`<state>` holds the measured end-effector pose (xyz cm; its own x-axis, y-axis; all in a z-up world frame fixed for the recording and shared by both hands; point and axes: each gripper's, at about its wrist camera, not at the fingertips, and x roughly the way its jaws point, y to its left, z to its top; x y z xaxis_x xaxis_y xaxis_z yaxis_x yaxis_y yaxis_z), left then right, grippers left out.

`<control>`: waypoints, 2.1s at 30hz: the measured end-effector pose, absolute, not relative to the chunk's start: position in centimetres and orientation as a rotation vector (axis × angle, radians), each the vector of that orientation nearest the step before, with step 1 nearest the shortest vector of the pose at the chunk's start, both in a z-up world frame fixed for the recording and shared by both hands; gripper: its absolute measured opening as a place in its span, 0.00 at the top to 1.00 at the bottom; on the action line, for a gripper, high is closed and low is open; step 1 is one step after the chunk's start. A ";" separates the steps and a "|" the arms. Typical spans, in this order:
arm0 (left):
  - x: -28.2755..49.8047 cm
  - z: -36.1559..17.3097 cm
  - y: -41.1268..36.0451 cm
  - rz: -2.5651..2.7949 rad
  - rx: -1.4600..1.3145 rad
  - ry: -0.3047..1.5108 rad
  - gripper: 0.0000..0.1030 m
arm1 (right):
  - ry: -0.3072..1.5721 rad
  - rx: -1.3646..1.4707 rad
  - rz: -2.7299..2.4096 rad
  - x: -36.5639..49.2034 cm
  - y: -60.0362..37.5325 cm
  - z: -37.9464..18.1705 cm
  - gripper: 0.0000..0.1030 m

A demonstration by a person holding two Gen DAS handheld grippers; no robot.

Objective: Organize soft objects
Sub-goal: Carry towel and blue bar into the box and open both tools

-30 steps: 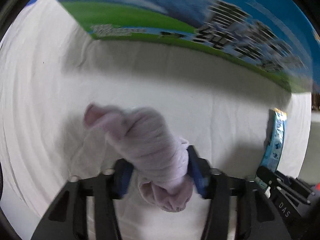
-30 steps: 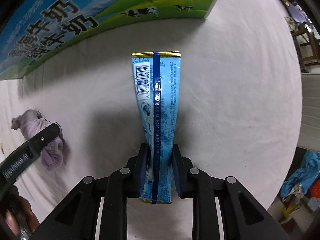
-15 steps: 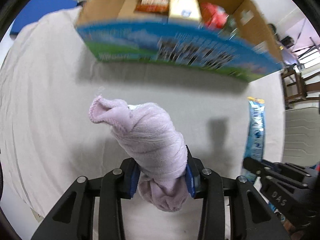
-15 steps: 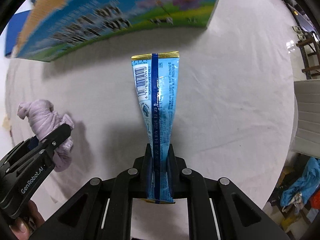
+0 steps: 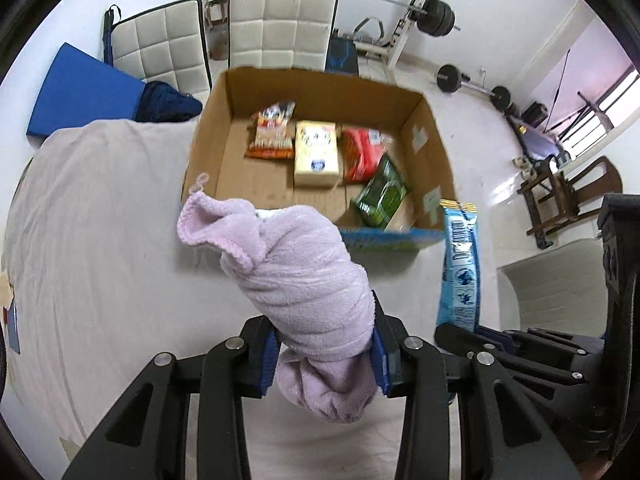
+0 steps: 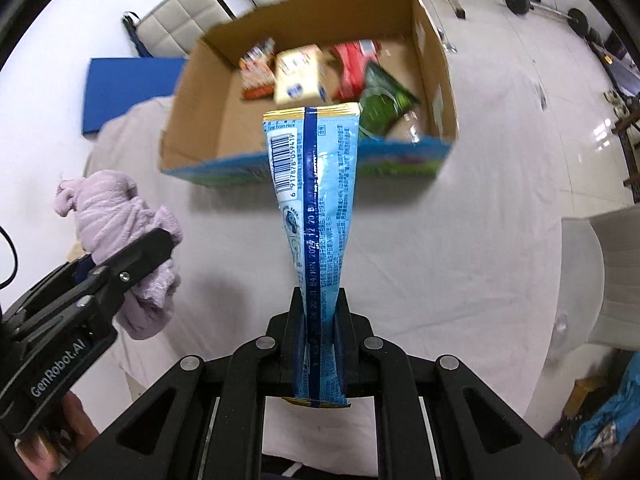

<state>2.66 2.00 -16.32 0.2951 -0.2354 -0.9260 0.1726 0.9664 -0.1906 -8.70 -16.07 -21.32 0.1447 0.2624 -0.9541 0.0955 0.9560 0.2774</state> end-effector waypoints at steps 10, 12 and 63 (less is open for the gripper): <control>10.1 -16.2 5.9 -0.226 -0.238 1.282 0.66 | 1.348 0.357 0.122 -1.2 -14.2 -18.4 0.88; 11.7 -16.9 6.6 -0.214 -0.272 1.304 0.66 | 1.338 0.389 0.110 0.8 -14.1 -18.6 0.88; 20.9 -23.7 7.5 -0.139 -0.143 1.483 0.36 | 1.422 0.729 -0.169 11.7 -14.6 -33.6 0.57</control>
